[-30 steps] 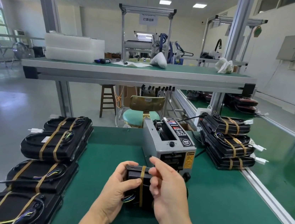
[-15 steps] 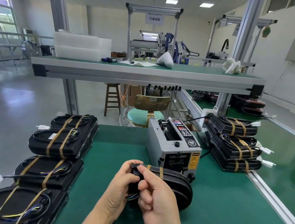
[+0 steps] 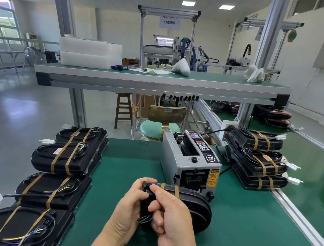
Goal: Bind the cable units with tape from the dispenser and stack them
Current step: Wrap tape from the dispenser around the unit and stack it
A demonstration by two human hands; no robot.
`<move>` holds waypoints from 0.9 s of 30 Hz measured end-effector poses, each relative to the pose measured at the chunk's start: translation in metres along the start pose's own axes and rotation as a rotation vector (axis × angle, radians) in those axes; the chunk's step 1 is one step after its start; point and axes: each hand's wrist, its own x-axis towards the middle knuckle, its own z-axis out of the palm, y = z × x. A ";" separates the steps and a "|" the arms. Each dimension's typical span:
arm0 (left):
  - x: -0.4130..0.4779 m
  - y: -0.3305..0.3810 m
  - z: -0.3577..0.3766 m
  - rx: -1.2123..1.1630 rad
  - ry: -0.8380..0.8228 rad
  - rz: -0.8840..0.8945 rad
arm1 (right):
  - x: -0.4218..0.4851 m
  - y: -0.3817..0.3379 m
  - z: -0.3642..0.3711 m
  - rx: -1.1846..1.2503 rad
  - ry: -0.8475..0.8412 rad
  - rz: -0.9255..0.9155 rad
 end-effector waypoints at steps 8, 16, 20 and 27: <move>0.002 0.007 0.008 -0.004 0.089 -0.051 | -0.004 0.000 0.002 -0.033 -0.015 -0.022; 0.012 0.000 0.003 0.210 0.205 0.056 | -0.007 -0.003 0.002 -0.099 -0.039 -0.036; 0.014 -0.001 0.000 0.285 0.219 0.096 | -0.009 -0.013 -0.001 -0.289 -0.082 -0.059; 0.018 -0.003 0.002 0.330 0.219 0.108 | 0.009 -0.054 -0.047 -0.304 0.176 -0.299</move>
